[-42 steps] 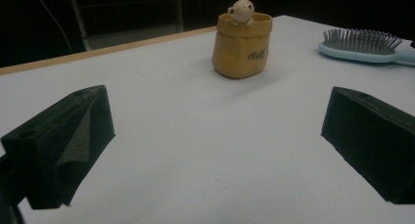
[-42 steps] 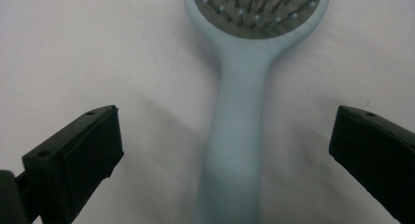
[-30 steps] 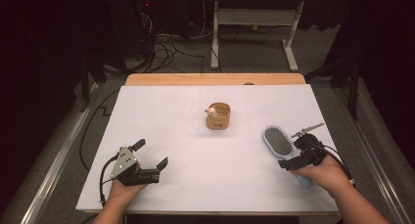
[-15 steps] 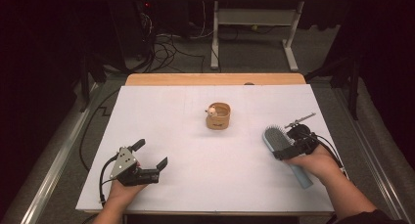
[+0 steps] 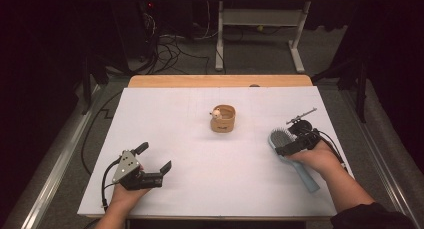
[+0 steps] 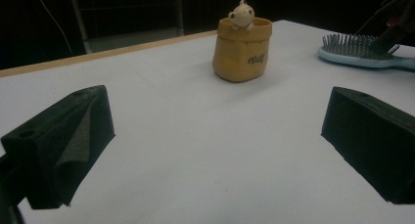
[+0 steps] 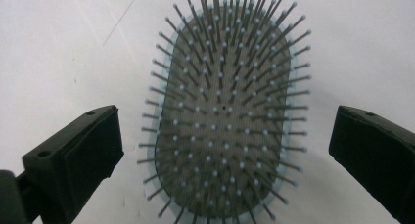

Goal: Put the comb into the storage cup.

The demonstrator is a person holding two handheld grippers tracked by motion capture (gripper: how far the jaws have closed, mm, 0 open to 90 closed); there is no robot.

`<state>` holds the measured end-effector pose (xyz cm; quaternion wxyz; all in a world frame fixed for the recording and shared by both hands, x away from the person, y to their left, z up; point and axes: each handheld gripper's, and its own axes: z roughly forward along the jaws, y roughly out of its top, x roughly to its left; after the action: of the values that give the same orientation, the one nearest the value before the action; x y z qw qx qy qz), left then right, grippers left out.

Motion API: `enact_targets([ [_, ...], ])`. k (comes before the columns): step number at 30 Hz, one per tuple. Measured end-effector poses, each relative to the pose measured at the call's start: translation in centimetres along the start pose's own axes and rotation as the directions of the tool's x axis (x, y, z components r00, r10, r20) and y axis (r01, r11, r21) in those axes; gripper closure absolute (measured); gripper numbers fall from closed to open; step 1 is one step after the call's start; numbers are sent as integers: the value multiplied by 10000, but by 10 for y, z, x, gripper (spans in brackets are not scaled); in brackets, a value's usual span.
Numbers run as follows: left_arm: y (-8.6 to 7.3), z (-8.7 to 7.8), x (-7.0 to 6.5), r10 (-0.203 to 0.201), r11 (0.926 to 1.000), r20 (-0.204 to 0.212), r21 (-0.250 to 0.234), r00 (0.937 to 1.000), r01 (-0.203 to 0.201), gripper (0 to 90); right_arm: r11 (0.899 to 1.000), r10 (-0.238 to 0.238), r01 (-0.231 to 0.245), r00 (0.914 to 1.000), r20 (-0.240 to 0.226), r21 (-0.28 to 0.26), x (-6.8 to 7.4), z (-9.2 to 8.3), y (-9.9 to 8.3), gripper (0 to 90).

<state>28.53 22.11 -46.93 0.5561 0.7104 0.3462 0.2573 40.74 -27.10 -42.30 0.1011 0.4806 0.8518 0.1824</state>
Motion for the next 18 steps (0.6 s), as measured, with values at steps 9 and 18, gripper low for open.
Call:
enact_targets([
  [9,0,0,0,-9,10000,13,35,10000,9,1,9994,-23,16,9998,212,336,-1,13,8,1],
  [18,0,0,0,-12,10000,11,3,10000,12,1,9980,-83,77,9999,96,625,0,23,9,41],
])
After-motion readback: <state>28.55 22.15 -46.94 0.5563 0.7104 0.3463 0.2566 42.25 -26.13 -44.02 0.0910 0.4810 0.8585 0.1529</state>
